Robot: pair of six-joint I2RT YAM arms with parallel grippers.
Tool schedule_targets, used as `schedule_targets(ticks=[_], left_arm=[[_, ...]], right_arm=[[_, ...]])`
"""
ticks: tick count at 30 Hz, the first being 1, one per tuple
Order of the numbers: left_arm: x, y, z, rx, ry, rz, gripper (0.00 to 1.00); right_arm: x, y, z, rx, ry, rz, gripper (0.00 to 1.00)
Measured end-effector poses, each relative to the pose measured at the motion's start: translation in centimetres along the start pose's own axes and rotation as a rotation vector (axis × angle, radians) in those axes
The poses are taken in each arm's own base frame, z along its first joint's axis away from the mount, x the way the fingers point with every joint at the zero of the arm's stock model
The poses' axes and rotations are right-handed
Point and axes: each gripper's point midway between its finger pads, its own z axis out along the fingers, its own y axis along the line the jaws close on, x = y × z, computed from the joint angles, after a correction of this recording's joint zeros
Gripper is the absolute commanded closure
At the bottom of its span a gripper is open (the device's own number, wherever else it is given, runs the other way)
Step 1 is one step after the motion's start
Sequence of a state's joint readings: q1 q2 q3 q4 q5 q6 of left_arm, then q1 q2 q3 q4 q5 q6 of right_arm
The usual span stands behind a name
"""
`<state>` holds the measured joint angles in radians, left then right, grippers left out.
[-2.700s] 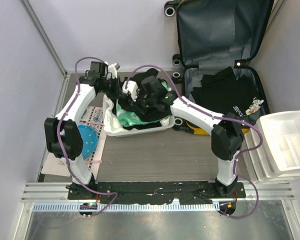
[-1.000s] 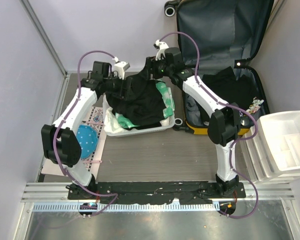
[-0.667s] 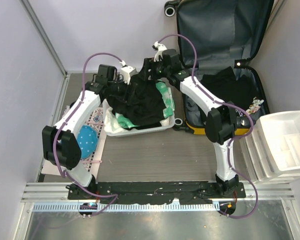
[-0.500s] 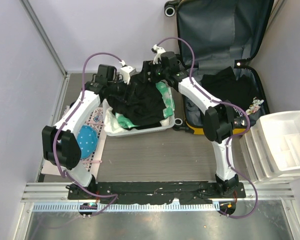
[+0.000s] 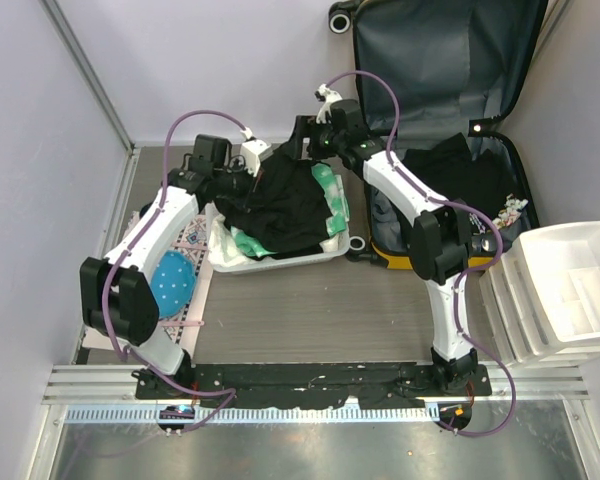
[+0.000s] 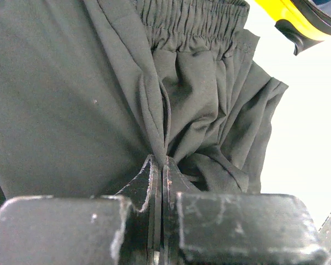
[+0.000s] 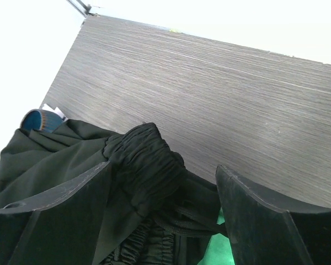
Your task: Open, take out, and arrange the luggage
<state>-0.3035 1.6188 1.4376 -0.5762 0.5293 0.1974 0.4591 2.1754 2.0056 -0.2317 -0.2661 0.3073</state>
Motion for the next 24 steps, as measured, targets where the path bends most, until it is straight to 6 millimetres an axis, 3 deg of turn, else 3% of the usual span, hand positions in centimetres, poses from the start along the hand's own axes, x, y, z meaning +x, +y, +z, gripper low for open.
schedule_targets(ticks=[6, 9, 12, 13, 14, 21, 24], left_arm=[[0.1, -0.2, -0.2, 0.006, 0.0, 0.018, 1.0], [0.1, -0.1, -0.2, 0.006, 0.0, 0.02, 1.0], [0.1, -0.2, -0.2, 0.006, 0.002, 0.018, 1.0], [0.1, -0.2, -0.2, 0.007, 0.002, 0.018, 1.0], [0.2, -0.2, -0.2, 0.007, 0.004, 0.018, 1.0], [0.2, -0.7, -1.0, 0.015, 0.009, 0.036, 1.0], [-0.2, -1.3, -2.1, 0.017, -0.004, 0.067, 1.0]], right_arm=[[-0.6, 1.2, -0.2, -0.079, -0.007, 0.064, 0.32], [-0.8, 1.9, -0.3, -0.12, -0.007, 0.084, 0.48], [-0.8, 2.5, -0.4, -0.145, -0.002, 0.099, 0.74], [-0.8, 2.5, -0.4, -0.15, 0.0, 0.101, 0.94], [-0.8, 2.6, -0.4, -0.156, 0.002, 0.107, 0.99], [-0.8, 1.2, -1.0, -0.153, 0.012, 0.129, 1.0], [-0.2, 0.2, -2.1, -0.136, 0.04, 0.151, 0.99]])
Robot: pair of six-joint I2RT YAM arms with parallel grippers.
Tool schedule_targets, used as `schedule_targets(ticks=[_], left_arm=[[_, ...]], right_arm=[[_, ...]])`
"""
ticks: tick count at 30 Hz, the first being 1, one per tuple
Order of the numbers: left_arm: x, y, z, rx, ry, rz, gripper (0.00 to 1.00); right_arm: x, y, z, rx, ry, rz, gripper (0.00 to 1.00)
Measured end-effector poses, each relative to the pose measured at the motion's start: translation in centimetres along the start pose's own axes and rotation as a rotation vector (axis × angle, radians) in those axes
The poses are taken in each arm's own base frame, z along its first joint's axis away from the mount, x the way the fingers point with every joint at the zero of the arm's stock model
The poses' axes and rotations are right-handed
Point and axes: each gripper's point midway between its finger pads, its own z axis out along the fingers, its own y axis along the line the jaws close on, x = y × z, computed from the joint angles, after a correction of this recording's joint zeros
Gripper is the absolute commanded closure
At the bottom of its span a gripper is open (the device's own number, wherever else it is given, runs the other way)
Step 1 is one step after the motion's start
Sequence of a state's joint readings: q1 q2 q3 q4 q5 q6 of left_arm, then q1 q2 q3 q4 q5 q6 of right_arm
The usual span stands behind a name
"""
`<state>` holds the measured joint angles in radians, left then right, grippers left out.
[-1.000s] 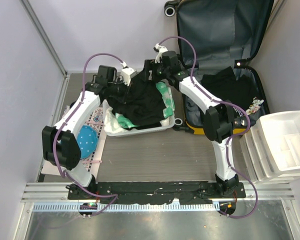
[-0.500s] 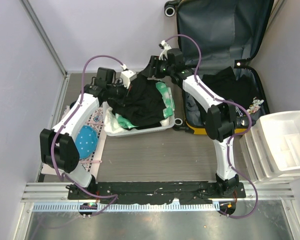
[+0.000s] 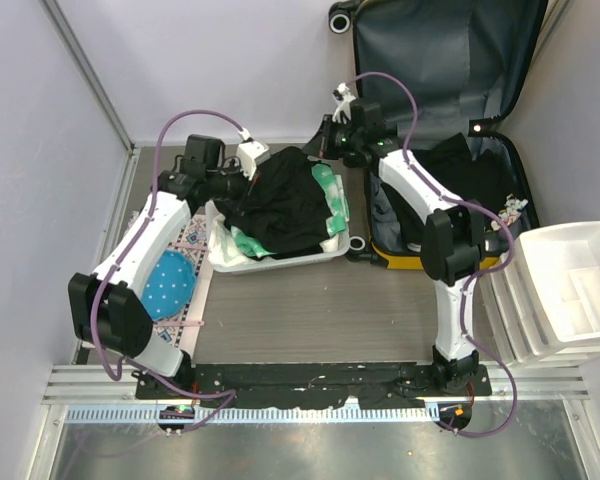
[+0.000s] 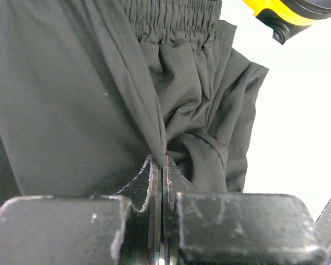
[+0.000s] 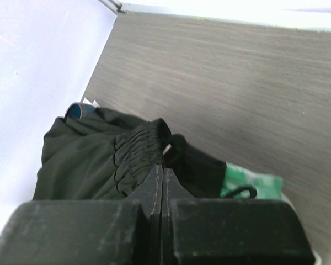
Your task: Open, take out, and arrange the luggage
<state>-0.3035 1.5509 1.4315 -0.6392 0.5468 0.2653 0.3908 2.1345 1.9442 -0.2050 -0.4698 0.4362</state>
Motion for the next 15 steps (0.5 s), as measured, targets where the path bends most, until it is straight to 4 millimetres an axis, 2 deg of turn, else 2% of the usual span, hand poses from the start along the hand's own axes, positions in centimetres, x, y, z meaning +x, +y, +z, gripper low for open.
schedule_targets(ticks=[3, 6, 11, 15], left_arm=[[-0.6, -0.6, -1.2, -0.002, -0.021, 0.041, 1.0], [-0.5, -1.3, -2.5, 0.006, -0.017, 0.079, 1.0], [1.2, -2.3, -3.5, 0.034, 0.045, 0.107, 1.0], [3.3, -2.9, -3.5, 0.057, 0.097, 0.113, 1.0]], right_arm=[[0.4, -0.1, -1.9, 0.008, 0.02, 0.015, 1.0], [0.8, 1.1, -4.2, 0.001, 0.035, 0.014, 0.99], [2.2, 3.0, -8.3, -0.006, 0.059, 0.0, 1.0], [4.6, 2.7, -9.7, 0.011, 0.113, -0.014, 0.99]])
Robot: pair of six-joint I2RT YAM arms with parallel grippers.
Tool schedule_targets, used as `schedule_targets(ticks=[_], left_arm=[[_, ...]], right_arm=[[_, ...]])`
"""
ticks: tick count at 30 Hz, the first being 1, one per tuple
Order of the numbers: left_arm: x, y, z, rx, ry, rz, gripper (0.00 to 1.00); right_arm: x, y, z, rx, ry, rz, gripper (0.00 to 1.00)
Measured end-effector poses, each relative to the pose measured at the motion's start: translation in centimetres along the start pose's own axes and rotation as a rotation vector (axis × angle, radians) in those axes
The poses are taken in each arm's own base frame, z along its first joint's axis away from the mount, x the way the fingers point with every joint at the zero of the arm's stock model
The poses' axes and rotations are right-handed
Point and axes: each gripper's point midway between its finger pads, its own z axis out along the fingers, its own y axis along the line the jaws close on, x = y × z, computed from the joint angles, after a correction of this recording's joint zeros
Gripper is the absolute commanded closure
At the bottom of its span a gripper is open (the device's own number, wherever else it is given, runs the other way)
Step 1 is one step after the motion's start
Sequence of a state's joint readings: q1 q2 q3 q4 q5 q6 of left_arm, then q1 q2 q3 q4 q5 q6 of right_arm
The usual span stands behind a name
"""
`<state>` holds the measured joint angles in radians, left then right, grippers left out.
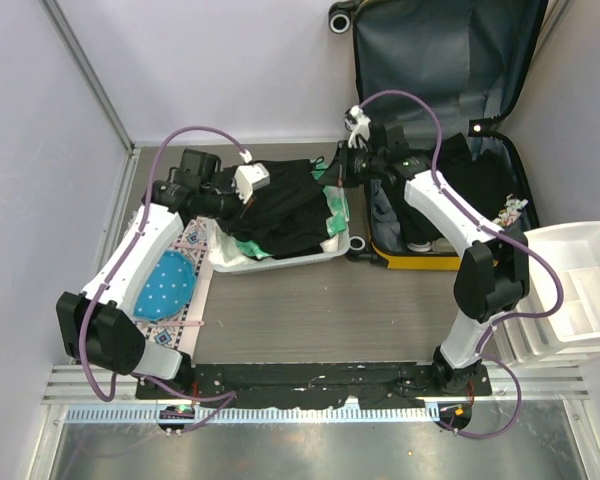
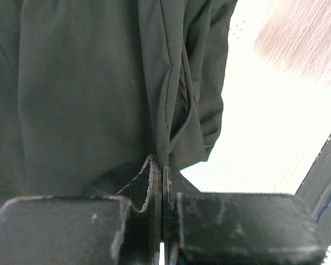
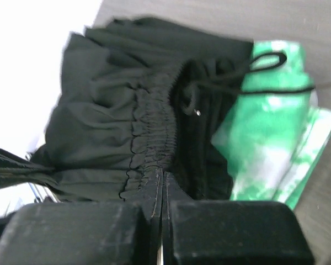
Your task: Open, take out, and arrange the luggage
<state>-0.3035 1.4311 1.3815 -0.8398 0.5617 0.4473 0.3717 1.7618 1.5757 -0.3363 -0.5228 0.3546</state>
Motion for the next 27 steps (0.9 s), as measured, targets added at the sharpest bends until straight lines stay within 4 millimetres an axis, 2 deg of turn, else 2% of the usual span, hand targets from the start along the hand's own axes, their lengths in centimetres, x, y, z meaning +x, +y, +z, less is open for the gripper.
schedule_targets(ticks=[7, 10, 11, 13, 14, 17, 19, 20, 22, 25, 27], left_arm=[[3.6, -0.2, 2.1, 0.046, 0.102, -0.059, 1.0], [5.3, -0.1, 3.3, 0.059, 0.138, -0.088, 0.79], [5.7, -0.1, 3.6, 0.061, 0.146, -0.097, 0.59], [6.1, 0.0, 4.0, 0.066, 0.152, -0.111, 0.47], [6.0, 0.0, 4.0, 0.074, 0.148, -0.119, 0.39], [5.3, -0.7, 3.3, 0.12, 0.121, -0.138, 0.28], [4.7, -1.0, 2.4, 0.138, 0.091, -0.142, 0.26], [4.0, -1.5, 1.4, 0.147, 0.06, -0.137, 0.24], [2.8, -1.8, -0.1, 0.14, 0.012, -0.124, 0.22], [-0.5, -2.3, -2.9, 0.104, -0.094, -0.077, 0.14], [-2.9, -2.2, -4.3, 0.074, -0.166, -0.056, 0.11]], right_arm=[[7.4, -3.3, 1.1, 0.079, 0.183, 0.004, 0.99], [9.3, -4.5, 1.6, 0.113, 0.221, 0.012, 0.99], [9.4, -4.7, 1.8, 0.115, 0.222, 0.007, 0.98], [9.5, -5.0, 2.2, 0.116, 0.223, -0.008, 0.81], [9.4, -5.0, 2.3, 0.113, 0.225, -0.014, 0.63], [8.2, -4.6, 2.1, 0.1, 0.216, -0.056, 0.42], [7.1, -4.3, 1.7, 0.087, 0.195, -0.085, 0.37], [6.5, -4.0, 1.3, 0.081, 0.182, -0.102, 0.32], [5.7, -3.5, 0.3, 0.073, 0.166, -0.127, 0.29], [3.5, -2.5, -1.9, 0.058, 0.117, -0.165, 0.28], [1.3, -2.5, -3.4, 0.07, 0.069, -0.192, 0.28]])
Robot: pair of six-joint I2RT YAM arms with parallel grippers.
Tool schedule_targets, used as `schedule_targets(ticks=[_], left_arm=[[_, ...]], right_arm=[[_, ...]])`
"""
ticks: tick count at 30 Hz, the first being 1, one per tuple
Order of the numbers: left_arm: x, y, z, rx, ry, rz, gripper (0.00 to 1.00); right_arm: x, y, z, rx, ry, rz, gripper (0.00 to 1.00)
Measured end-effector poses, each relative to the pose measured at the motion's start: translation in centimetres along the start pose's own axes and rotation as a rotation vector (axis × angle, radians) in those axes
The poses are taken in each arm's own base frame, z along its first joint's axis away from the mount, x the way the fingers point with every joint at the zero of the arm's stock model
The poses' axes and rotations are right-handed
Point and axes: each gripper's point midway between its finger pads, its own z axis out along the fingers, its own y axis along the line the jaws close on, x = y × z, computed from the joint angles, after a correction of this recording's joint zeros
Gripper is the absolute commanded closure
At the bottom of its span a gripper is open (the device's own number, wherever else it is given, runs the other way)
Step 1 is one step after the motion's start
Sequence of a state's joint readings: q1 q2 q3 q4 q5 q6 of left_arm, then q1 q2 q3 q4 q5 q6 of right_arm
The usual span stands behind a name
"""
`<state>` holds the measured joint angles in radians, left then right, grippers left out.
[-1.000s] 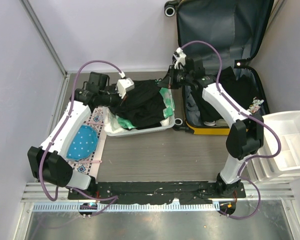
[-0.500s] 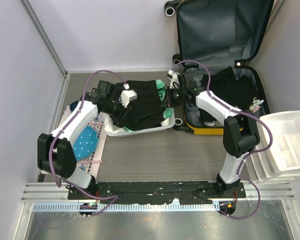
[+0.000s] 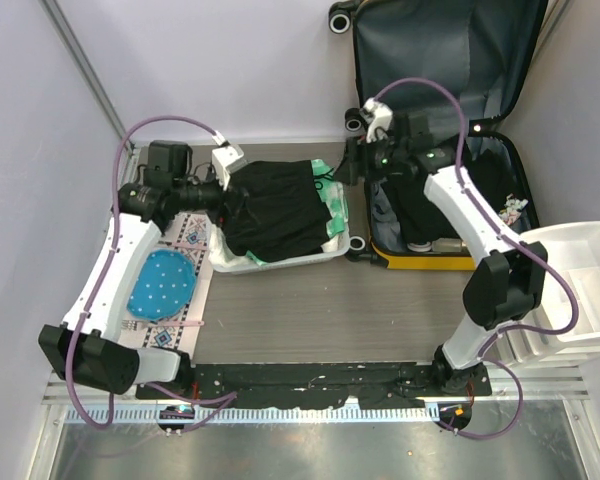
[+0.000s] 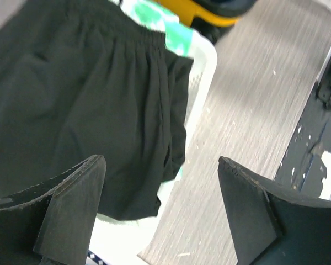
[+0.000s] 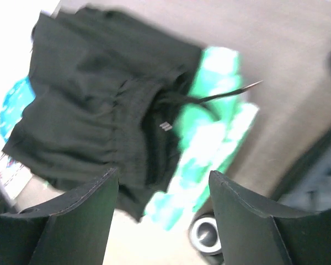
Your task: Open, take out, and arrange the luggage
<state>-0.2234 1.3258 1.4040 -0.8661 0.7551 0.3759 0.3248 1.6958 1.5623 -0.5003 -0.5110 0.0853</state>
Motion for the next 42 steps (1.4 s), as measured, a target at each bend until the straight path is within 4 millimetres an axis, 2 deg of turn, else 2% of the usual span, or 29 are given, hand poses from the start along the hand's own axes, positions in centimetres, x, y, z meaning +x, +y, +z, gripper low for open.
schedule_targets(ticks=[3, 6, 8, 10, 12, 15, 20, 22, 28, 30, 31, 33, 34, 36, 37, 42], left_arm=[[-2.8, 0.8, -0.3, -0.037, -0.072, 0.007, 0.07], [-4.5, 2.6, 0.5, -0.073, -0.099, -0.025, 0.06], [-4.8, 3.9, 1.3, -0.091, -0.099, -0.055, 0.06], [-4.7, 4.9, 2.2, -0.106, -0.092, -0.086, 0.06], [-4.3, 5.6, 3.0, -0.116, -0.079, -0.118, 0.06], [-4.0, 6.3, 4.1, -0.124, -0.073, -0.148, 0.06], [-4.1, 6.5, 4.9, -0.124, -0.076, -0.184, 0.06], [-4.3, 6.5, 4.9, -0.126, -0.083, -0.187, 0.06], [-5.0, 6.7, 4.9, -0.131, -0.109, -0.191, 0.06], [-5.1, 6.7, 5.0, -0.129, -0.115, -0.196, 0.06], [-5.1, 6.6, 5.1, -0.128, -0.117, -0.196, 0.07], [-5.2, 6.5, 5.2, -0.126, -0.12, -0.194, 0.07], [-5.3, 6.5, 5.3, -0.125, -0.121, -0.193, 0.07], [-5.6, 6.4, 5.4, -0.122, -0.13, -0.187, 0.07], [-5.7, 6.4, 5.5, -0.121, -0.135, -0.182, 0.07], [-6.1, 6.5, 6.4, -0.111, -0.147, -0.174, 0.07]], right_arm=[[-3.1, -3.4, -2.9, 0.096, -0.061, -0.04, 0.29], [-3.4, -9.2, -5.9, 0.296, -0.051, -0.083, 0.29], [-1.9, -13.1, -7.7, 0.428, 0.004, -0.091, 0.29], [0.2, -15.9, -8.6, 0.519, 0.077, -0.096, 0.29], [3.2, -18.2, -8.9, 0.596, 0.179, -0.097, 0.29], [7.7, -20.4, -8.0, 0.65, 0.332, -0.081, 0.28], [12.8, -22.5, -6.5, 0.686, 0.489, -0.046, 0.27], [13.8, -22.9, -6.1, 0.694, 0.519, -0.035, 0.26], [15.1, -23.9, -5.2, 0.711, 0.547, -0.013, 0.28], [14.9, -24.1, -5.1, 0.712, 0.546, -0.013, 0.37], [14.9, -24.1, -4.9, 0.707, 0.549, -0.011, 0.53], [14.8, -24.1, -4.6, 0.696, 0.55, -0.011, 0.68], [14.8, -24.2, -4.4, 0.69, 0.55, -0.009, 0.8], [15.0, -24.4, -4.2, 0.676, 0.555, 0.0, 0.96], [14.9, -24.6, -4.2, 0.669, 0.553, 0.006, 1.0], [13.4, -25.6, -6.0, 0.615, 0.508, 0.091, 0.99]])
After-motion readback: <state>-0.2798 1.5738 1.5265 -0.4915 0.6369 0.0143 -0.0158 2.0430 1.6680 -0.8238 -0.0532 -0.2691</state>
